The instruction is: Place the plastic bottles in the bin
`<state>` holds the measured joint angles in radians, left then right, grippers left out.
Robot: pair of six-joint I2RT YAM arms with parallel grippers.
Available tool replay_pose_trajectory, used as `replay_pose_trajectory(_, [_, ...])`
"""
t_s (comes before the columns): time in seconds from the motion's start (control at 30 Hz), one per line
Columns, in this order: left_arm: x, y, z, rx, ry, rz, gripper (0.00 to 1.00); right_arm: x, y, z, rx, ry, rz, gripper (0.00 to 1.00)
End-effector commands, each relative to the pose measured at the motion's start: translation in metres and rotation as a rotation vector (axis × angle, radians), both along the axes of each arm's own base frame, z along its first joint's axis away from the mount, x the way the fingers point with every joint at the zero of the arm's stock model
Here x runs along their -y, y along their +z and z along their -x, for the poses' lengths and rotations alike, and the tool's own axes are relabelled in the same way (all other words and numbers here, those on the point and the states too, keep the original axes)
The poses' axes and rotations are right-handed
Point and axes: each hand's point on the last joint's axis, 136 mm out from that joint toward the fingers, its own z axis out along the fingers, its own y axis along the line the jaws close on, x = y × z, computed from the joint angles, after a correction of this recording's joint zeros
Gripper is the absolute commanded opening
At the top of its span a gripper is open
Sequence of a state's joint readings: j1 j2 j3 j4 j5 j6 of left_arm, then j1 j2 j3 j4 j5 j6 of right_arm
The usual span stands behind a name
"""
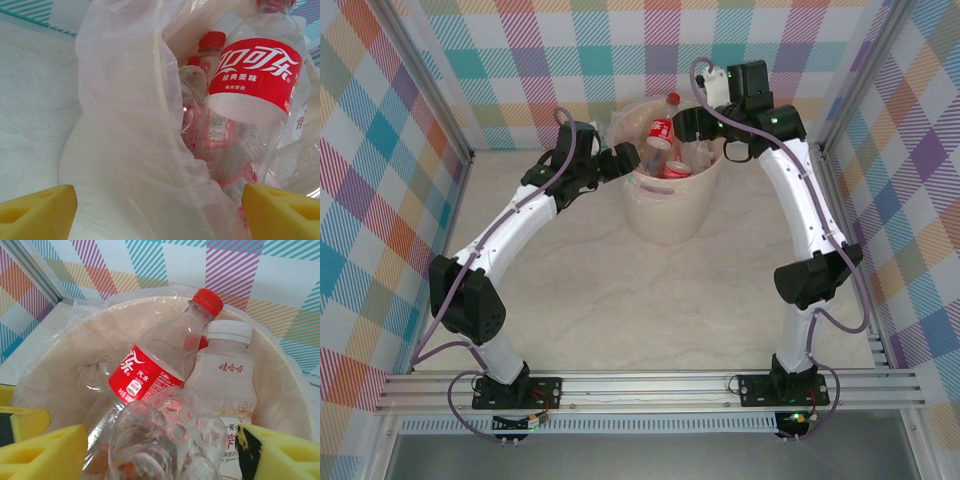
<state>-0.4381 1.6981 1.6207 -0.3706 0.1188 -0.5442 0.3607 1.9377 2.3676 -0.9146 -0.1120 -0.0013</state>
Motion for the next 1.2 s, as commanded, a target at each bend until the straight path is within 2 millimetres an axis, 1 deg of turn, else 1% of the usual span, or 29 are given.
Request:
replay_pose_trajectory(0.0, [-0.009,0.022,0.008,0.041,0.004,-0.021,0.85,0.003,0.019,0.007,0.039,-0.019,-0.021,0.73])
replay_pose_trajectory(0.2, [-0.007,0.012,0.008,0.021,0.004,-0.01,0.85,0.0,-0.006,0.004,-0.017,-0.022,-0.019,0.66])
replay_pose_trajectory(0.27, [-0.008,0.012,0.009,0.02,0.006,-0.01,0.85,0.0,-0.009,0.005,-0.025,-0.019,-0.025,0.65])
replay_pose_trajectory(0.37, [-0.009,0.019,0.01,0.034,0.005,-0.008,0.85,0.0,-0.002,0.007,-0.008,-0.017,-0.032,0.65])
replay_pose_trajectory(0.47, [-0.013,0.031,0.011,0.062,0.008,-0.017,0.85,0.003,0.016,0.01,0.032,-0.019,-0.043,0.66])
replay_pose_trajectory(0.5, [-0.015,0.037,0.012,0.074,0.009,-0.021,0.86,0.004,0.023,0.011,0.043,-0.017,-0.05,0.67])
replay_pose_trajectory(0.57, [-0.02,0.047,0.012,0.093,0.007,-0.031,0.88,0.008,0.035,0.016,0.055,-0.016,-0.062,0.74])
replay_pose_trajectory(0.67, [-0.035,0.062,0.014,0.116,0.016,-0.056,0.94,0.022,0.048,0.022,0.061,-0.039,-0.084,0.81])
replay_pose_trajectory(0.73, [-0.052,0.07,0.016,0.128,0.036,-0.069,0.99,0.039,0.051,0.026,0.057,-0.078,-0.09,0.86])
replay_pose_trajectory(0.77, [-0.062,0.074,0.017,0.134,0.05,-0.079,1.0,0.048,0.052,0.029,0.06,-0.099,-0.088,0.88])
replay_pose_trajectory(0.83, [-0.087,0.077,0.023,0.14,0.093,-0.123,1.0,0.069,0.044,0.035,0.049,-0.158,-0.065,0.96])
replay_pose_trajectory(0.87, [-0.101,0.074,0.026,0.142,0.119,-0.164,1.0,0.082,0.036,0.039,0.039,-0.196,-0.056,1.0])
replay_pose_trajectory(0.9, [-0.117,0.072,0.031,0.146,0.155,-0.209,1.0,0.094,0.026,0.043,0.026,-0.235,-0.049,0.99])
replay_pose_trajectory(0.97, [-0.145,0.058,0.041,0.129,0.226,-0.304,1.0,0.117,0.005,0.053,0.018,-0.314,-0.049,0.99])
replay_pose_trajectory(1.03, [-0.175,0.035,0.052,0.099,0.315,-0.412,1.0,0.145,-0.026,0.065,-0.001,-0.432,-0.044,0.99])
replay_pose_trajectory(1.07, [-0.188,0.024,0.057,0.087,0.354,-0.465,1.0,0.154,-0.036,0.072,-0.002,-0.468,-0.041,0.99])
replay_pose_trajectory(1.1, [-0.201,0.01,0.063,0.076,0.399,-0.519,1.0,0.165,-0.058,0.08,-0.027,-0.516,-0.02,0.99])
replay_pose_trajectory(1.17, [-0.222,-0.016,0.071,0.051,0.482,-0.579,1.0,0.184,-0.092,0.096,-0.069,-0.599,0.014,0.99])
